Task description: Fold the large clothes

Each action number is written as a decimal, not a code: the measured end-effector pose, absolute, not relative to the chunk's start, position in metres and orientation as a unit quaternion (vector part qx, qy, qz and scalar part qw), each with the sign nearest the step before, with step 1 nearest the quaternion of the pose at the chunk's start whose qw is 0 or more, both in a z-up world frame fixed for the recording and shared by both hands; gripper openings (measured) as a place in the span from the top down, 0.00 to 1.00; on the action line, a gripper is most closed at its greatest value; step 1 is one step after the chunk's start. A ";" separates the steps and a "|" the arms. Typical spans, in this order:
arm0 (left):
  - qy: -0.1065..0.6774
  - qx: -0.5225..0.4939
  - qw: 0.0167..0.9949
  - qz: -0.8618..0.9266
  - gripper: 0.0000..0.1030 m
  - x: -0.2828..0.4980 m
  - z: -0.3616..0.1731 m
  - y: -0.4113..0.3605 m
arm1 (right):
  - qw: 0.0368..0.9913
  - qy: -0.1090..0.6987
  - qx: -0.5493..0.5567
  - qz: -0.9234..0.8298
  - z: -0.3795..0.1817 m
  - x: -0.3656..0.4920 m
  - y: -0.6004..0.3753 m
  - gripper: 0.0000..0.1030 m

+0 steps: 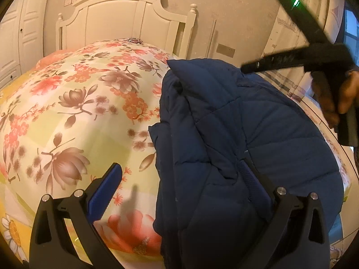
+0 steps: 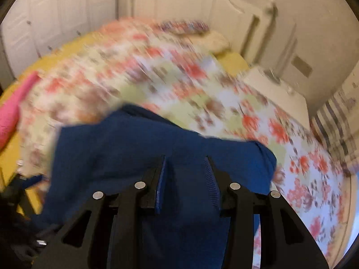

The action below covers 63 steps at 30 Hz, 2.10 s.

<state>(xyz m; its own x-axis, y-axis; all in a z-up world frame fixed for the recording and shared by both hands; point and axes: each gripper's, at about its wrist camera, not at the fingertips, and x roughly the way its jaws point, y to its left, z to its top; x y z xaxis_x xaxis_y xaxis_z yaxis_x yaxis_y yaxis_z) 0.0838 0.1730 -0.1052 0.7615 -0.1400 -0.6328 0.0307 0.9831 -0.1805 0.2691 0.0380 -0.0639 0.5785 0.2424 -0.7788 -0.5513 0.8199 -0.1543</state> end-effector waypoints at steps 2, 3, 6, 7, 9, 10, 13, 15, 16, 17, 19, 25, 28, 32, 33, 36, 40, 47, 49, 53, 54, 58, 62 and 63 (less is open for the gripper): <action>0.342 -0.077 0.936 -0.044 0.02 0.084 -0.105 0.172 | 0.859 0.395 -0.213 0.246 -0.068 0.259 0.056 0.59; 0.340 -0.076 0.936 -0.041 0.02 0.083 -0.105 0.172 | 0.851 0.401 -0.234 0.245 -0.079 0.259 0.066 0.59; 0.344 -0.077 0.935 -0.036 0.02 0.082 -0.105 0.174 | 0.834 0.417 -0.291 0.213 -0.115 0.269 0.090 0.59; 0.345 -0.078 0.935 -0.039 0.02 0.082 -0.105 0.174 | 0.830 0.424 -0.295 0.211 -0.113 0.271 0.093 0.59; 0.345 -0.081 0.934 -0.043 0.02 0.081 -0.106 0.174 | 0.829 0.430 -0.285 0.215 -0.103 0.271 0.094 0.59; 0.344 -0.081 0.935 -0.043 0.02 0.081 -0.106 0.174 | 0.832 0.426 -0.272 0.228 -0.094 0.266 0.093 0.59; 0.342 -0.085 0.935 -0.044 0.02 0.080 -0.107 0.175 | 0.844 0.396 -0.259 0.252 -0.078 0.248 0.099 0.59; 0.342 -0.084 0.935 -0.043 0.02 0.079 -0.106 0.175 | 0.836 0.393 -0.273 0.268 -0.085 0.241 0.112 0.59; 0.341 -0.083 0.935 -0.041 0.02 0.079 -0.106 0.175 | 0.831 0.395 -0.286 0.266 -0.092 0.241 0.119 0.59; 0.341 -0.083 0.935 -0.038 0.02 0.079 -0.106 0.175 | 0.824 0.401 -0.310 0.254 -0.108 0.244 0.126 0.59; 0.344 -0.083 0.935 -0.036 0.02 0.080 -0.107 0.176 | 0.812 0.416 -0.325 0.249 -0.124 0.253 0.133 0.59; 0.345 -0.086 0.934 -0.044 0.02 0.079 -0.107 0.176 | 0.815 0.423 -0.296 0.262 -0.107 0.250 0.125 0.59; 0.347 -0.094 0.932 -0.048 0.02 0.079 -0.108 0.177 | 0.821 0.406 -0.270 0.298 -0.090 0.227 0.121 0.59; 0.348 -0.089 0.932 -0.042 0.02 0.079 -0.108 0.175 | 0.809 0.400 -0.310 0.298 -0.106 0.209 0.125 0.48; 0.350 -0.087 0.932 -0.040 0.02 0.079 -0.108 0.175 | 0.810 0.403 -0.306 0.297 -0.111 0.211 0.123 0.48; 0.352 -0.085 0.932 -0.037 0.02 0.078 -0.107 0.173 | 0.813 0.416 -0.267 0.308 -0.101 0.214 0.112 0.47; 0.372 -0.107 0.921 -0.052 0.02 0.081 -0.106 0.178 | 0.840 0.382 -0.212 0.322 -0.073 0.188 0.073 0.12; 0.408 -0.204 0.883 -0.107 0.02 0.091 -0.121 0.200 | 0.889 0.366 0.009 0.274 -0.073 0.161 -0.092 0.07; 0.410 -0.222 0.878 -0.114 0.02 0.090 -0.125 0.202 | 0.864 0.409 0.100 0.277 -0.098 0.163 -0.136 0.06; 0.420 -0.225 0.872 -0.112 0.02 0.091 -0.124 0.200 | 0.806 0.469 0.185 0.310 -0.149 0.165 -0.161 0.06; 0.423 -0.228 0.870 -0.111 0.02 0.090 -0.123 0.199 | 0.793 0.470 0.206 0.328 -0.158 0.164 -0.160 0.06; 0.430 -0.237 0.861 -0.130 0.02 0.095 -0.124 0.197 | 0.746 0.480 0.245 0.392 -0.178 0.170 -0.138 0.04; 0.419 -0.303 0.830 -0.209 0.44 0.099 -0.128 0.200 | 0.790 0.429 0.197 0.391 -0.166 0.156 -0.126 0.24; 0.416 -0.284 0.839 -0.206 0.49 0.099 -0.124 0.195 | 0.804 0.410 0.179 0.392 -0.161 0.150 -0.126 0.28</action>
